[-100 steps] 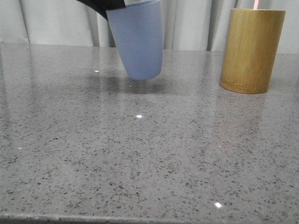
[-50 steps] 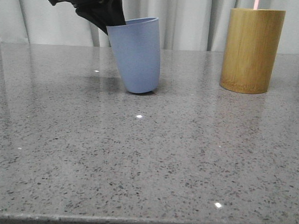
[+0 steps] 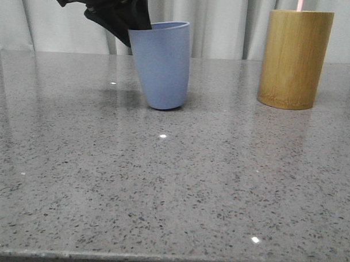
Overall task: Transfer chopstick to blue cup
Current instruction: 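Carry the blue cup toward the table center and set it down, then open the left gripper and raise it away from the cup, then grasp the pink straw in the bamboo cup with the right gripper, lift out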
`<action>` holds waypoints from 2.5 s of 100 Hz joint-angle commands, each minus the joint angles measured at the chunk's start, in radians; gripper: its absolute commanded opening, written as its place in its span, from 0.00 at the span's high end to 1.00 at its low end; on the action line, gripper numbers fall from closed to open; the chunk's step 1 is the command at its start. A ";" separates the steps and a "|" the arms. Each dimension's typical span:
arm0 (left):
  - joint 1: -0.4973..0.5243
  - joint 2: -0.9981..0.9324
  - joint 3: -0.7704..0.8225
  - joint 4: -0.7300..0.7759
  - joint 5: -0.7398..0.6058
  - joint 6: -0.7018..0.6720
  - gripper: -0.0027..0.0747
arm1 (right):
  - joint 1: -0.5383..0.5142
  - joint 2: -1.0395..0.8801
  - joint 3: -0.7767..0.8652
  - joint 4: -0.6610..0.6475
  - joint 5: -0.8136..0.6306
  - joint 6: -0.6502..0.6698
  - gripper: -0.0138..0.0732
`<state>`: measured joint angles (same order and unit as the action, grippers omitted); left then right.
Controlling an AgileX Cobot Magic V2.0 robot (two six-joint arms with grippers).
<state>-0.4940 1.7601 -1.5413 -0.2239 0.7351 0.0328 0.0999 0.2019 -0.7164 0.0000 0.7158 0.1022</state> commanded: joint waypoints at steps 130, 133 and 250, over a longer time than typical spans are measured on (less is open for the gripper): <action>0.062 -0.542 0.314 0.027 -0.186 -0.001 0.31 | -0.005 0.024 -0.030 0.000 -0.069 -0.002 0.14; 0.078 -0.575 0.351 0.027 -0.196 -0.001 0.31 | -0.005 0.024 -0.030 0.000 -0.069 -0.002 0.14; 0.362 -1.313 0.936 0.033 -0.179 -0.001 0.31 | -0.005 0.407 -0.034 0.020 -0.507 -0.002 0.14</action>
<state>-0.1345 0.4428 -0.5774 -0.1821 0.6278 0.0328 0.0999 0.5166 -0.7164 0.0180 0.4044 0.1022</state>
